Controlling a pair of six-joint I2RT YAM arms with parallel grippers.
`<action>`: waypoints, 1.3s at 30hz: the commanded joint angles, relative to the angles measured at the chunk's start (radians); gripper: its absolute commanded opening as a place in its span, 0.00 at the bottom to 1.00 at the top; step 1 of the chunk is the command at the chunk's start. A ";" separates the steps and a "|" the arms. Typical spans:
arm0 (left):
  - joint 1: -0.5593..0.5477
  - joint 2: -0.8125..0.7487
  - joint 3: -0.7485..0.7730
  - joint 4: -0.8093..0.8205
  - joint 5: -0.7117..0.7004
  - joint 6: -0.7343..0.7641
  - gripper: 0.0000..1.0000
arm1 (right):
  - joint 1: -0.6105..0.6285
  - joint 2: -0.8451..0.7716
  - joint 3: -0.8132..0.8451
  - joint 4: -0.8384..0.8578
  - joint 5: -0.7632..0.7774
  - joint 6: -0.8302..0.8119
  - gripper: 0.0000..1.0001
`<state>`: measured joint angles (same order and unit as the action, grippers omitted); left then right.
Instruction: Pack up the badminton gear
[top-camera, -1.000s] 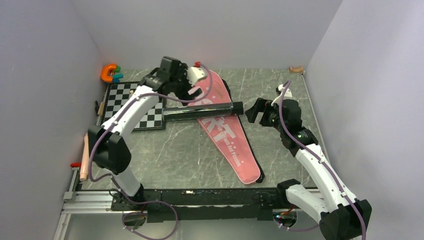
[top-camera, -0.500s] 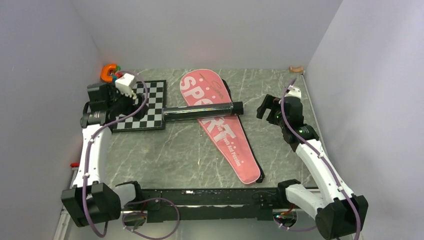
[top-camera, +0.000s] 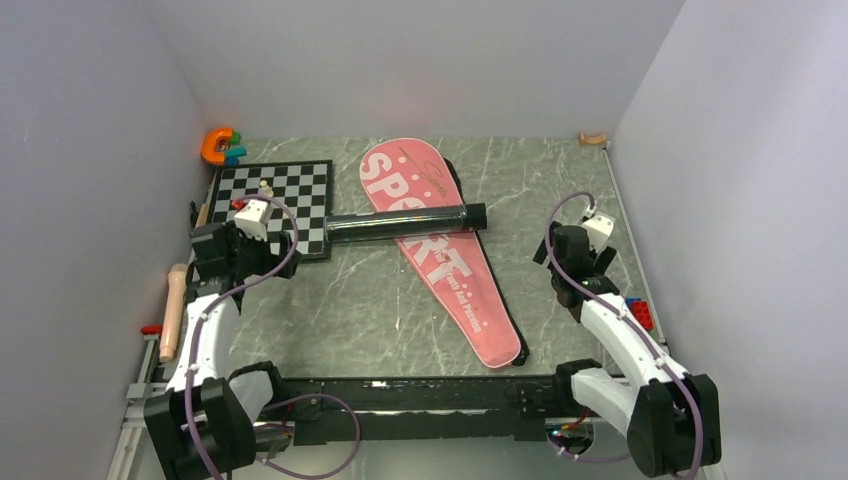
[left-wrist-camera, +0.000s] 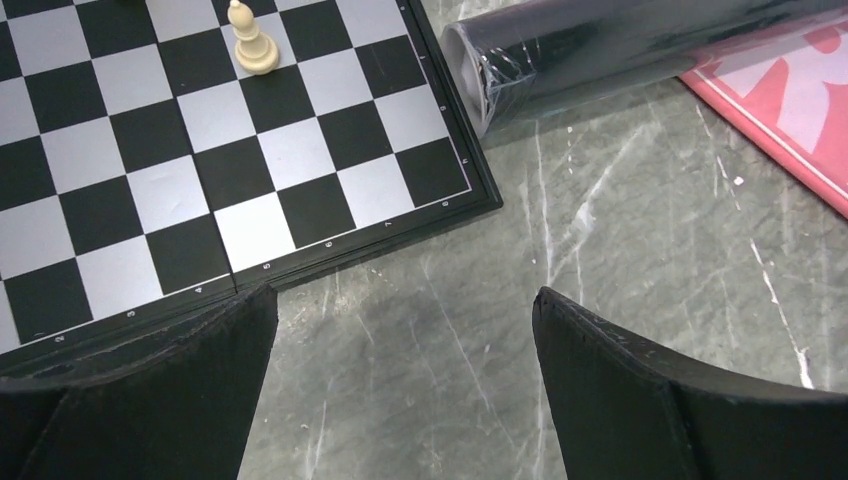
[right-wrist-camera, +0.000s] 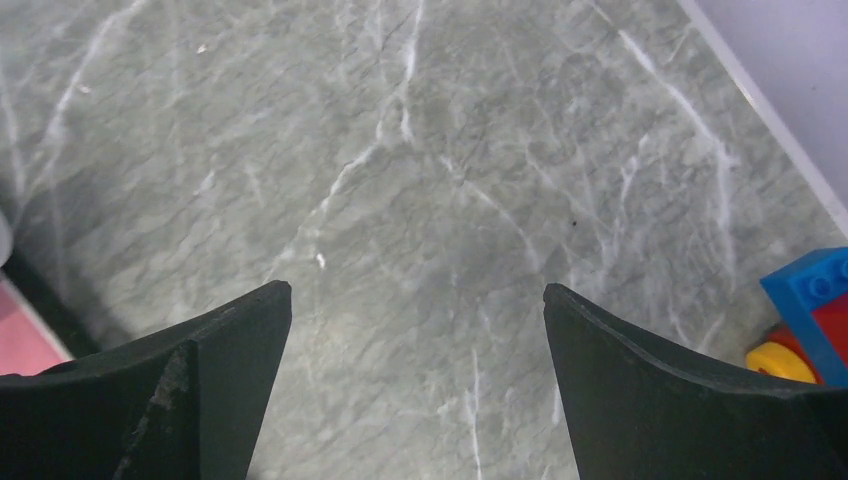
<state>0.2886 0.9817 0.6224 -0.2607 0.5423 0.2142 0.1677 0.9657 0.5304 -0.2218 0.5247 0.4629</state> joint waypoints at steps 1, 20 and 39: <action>0.006 -0.015 -0.093 0.310 0.016 -0.092 0.99 | -0.002 0.086 0.025 0.157 0.126 -0.053 1.00; 0.004 0.257 -0.218 0.832 0.014 -0.279 0.99 | -0.091 0.182 -0.292 1.062 0.484 -0.232 1.00; -0.046 0.161 -0.451 1.244 -0.268 -0.249 0.99 | -0.041 0.404 -0.388 1.459 0.150 -0.365 1.00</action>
<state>0.2478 1.2125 0.2501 0.7708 0.3817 -0.0658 0.1066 1.3441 0.1608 1.0542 0.7055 0.1516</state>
